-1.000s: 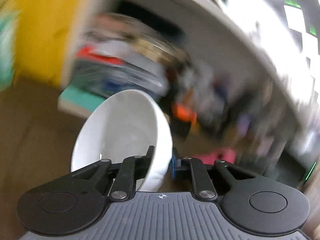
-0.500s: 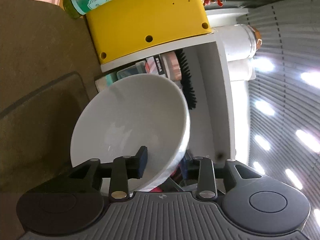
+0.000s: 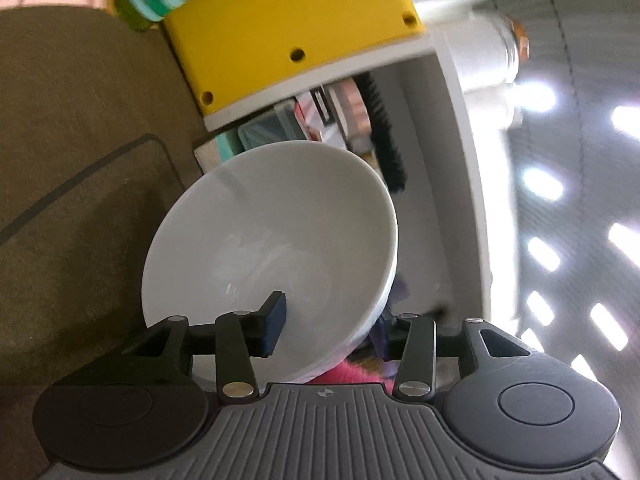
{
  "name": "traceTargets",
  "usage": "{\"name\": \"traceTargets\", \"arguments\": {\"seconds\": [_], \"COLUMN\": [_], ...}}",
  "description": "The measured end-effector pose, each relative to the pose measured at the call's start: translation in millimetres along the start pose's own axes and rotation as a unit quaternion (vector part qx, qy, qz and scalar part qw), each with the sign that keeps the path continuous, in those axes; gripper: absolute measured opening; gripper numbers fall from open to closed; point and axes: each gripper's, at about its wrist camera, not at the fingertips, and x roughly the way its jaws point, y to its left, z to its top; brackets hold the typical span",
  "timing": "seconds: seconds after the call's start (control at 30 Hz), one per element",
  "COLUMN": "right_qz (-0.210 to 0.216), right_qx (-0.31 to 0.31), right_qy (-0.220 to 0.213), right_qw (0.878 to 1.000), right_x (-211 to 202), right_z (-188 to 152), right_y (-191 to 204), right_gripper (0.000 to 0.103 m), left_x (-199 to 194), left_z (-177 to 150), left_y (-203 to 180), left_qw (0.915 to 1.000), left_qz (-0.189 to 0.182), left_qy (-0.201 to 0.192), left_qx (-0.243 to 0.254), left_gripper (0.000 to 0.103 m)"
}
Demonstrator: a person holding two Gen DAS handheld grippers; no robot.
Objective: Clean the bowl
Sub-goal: 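Turn the bowl back upright with the left gripper while the right wipes its outside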
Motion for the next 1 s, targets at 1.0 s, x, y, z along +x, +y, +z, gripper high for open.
{"name": "traceTargets", "arguments": {"seconds": [1.0], "right_qz": [-0.095], "right_qx": [0.058], "right_qy": [-0.070], "right_qw": [0.991], "right_x": [-128], "right_z": [-27], "right_y": [5], "right_gripper": [0.040], "left_x": [80], "left_z": [-119], "left_y": [-127], "left_qw": [0.8076], "left_qz": [0.103], "left_qy": [0.361], "left_qx": [0.455], "left_gripper": [0.049]}}
